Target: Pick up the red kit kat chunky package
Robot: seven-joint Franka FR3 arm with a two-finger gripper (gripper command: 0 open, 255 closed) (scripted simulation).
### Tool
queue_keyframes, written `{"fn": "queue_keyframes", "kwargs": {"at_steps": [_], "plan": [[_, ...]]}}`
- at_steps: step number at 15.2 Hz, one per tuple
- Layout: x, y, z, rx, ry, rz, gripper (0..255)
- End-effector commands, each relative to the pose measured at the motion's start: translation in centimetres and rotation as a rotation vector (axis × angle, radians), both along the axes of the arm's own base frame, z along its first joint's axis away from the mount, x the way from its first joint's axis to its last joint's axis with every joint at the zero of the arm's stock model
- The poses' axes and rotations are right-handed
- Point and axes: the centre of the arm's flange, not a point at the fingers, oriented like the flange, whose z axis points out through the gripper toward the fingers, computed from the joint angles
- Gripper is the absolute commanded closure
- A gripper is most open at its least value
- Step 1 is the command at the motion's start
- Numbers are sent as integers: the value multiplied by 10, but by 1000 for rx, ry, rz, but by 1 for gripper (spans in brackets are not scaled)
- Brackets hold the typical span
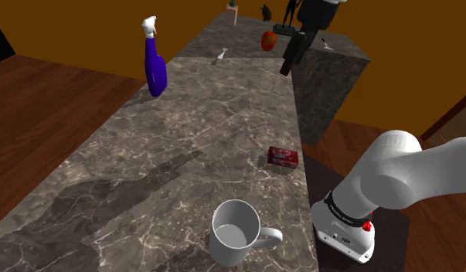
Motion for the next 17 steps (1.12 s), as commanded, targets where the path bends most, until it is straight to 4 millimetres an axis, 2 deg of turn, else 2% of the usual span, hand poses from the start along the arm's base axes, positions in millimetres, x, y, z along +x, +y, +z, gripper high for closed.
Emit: {"fn": "queue_keyframes", "kwargs": {"at_steps": [1,9,17], "plan": [[0,0,0,0,0,0,0],[-37,53,-78,-16,63,143,0],[-86,98,-153,-32,126,286,0]]}}
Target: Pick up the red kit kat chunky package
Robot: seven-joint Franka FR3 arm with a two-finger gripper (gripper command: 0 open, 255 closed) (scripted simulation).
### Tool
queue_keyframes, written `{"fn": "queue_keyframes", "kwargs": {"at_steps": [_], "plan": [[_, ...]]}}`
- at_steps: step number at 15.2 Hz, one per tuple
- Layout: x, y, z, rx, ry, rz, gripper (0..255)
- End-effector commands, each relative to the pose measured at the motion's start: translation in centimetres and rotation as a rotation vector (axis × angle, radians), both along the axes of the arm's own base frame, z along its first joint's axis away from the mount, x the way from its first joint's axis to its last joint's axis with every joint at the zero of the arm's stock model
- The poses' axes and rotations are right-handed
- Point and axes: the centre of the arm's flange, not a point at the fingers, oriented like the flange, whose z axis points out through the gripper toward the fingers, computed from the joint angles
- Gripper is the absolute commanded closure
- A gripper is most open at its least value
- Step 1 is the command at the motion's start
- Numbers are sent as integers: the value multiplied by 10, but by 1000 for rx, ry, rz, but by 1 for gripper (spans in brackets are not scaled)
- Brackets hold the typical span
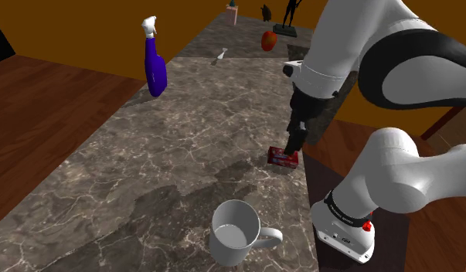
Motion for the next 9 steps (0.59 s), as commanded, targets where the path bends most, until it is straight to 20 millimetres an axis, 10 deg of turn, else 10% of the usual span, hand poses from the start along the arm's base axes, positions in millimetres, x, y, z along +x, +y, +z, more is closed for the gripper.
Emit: {"fn": "queue_keyframes", "kwargs": {"at_steps": [1,9], "plan": [[-5,8,-12,-2,11,24,0],[-5,8,-52,-2,10,24,0]]}}
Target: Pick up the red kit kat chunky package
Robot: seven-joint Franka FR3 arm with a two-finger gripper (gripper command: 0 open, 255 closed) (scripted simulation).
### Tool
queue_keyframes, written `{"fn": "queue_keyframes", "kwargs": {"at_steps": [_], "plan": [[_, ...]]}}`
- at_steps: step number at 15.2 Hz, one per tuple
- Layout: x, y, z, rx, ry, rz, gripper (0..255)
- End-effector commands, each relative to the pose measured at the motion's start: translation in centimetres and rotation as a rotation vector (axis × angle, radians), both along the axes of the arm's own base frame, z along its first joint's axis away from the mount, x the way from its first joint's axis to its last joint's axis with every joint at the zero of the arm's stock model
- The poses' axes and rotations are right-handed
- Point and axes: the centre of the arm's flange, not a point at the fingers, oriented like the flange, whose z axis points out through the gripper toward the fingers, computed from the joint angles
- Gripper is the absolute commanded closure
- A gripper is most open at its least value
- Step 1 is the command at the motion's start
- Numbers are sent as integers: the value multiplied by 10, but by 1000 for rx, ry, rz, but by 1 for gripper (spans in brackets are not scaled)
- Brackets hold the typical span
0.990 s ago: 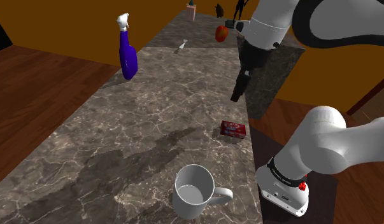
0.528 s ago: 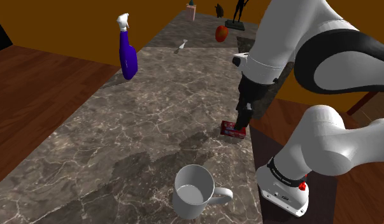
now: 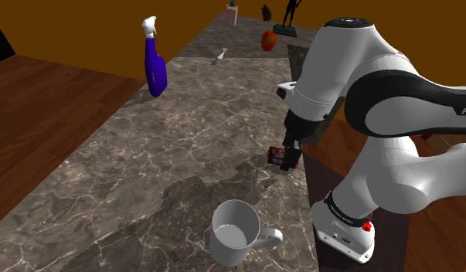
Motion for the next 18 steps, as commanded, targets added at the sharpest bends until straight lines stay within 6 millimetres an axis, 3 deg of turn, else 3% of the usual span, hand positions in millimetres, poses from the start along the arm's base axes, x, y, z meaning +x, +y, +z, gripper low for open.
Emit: {"fn": "queue_keyframes", "kwargs": {"at_steps": [1,2,11,18], "plan": [[1,0,-3,0,0,0,0],[1,1,-4,0,0,0,255],[1,0,-3,0,0,0,255],[1,0,33,0,0,0,255]]}}
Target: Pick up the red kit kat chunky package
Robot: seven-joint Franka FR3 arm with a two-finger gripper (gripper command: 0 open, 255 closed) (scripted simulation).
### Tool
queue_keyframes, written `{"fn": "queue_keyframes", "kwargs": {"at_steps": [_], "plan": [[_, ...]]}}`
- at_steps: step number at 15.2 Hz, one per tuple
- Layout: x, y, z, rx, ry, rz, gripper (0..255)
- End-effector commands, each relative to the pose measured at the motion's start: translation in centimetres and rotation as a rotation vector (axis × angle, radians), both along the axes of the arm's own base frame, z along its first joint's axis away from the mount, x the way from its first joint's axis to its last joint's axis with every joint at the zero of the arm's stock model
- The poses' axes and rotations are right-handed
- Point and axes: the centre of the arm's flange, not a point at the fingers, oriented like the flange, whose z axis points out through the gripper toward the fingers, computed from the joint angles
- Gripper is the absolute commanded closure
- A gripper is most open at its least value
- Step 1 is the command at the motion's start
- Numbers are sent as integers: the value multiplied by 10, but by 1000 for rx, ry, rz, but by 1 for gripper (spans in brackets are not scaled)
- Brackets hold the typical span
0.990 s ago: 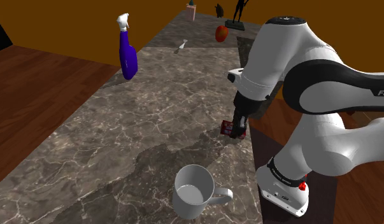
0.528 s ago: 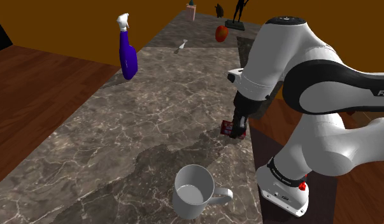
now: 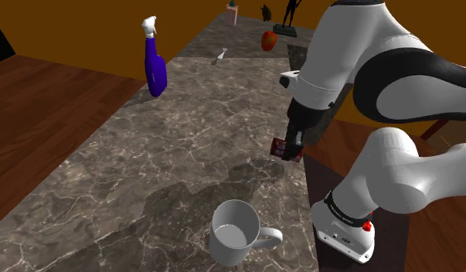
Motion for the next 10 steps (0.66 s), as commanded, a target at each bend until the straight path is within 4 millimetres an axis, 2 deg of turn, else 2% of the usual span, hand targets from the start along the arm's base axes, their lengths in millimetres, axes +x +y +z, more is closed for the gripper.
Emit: {"fn": "queue_keyframes", "kwargs": {"at_steps": [1,8,10], "plan": [[-1,0,11,0,0,0,255],[-1,0,47,0,0,0,255],[-1,0,48,0,0,0,255]]}}
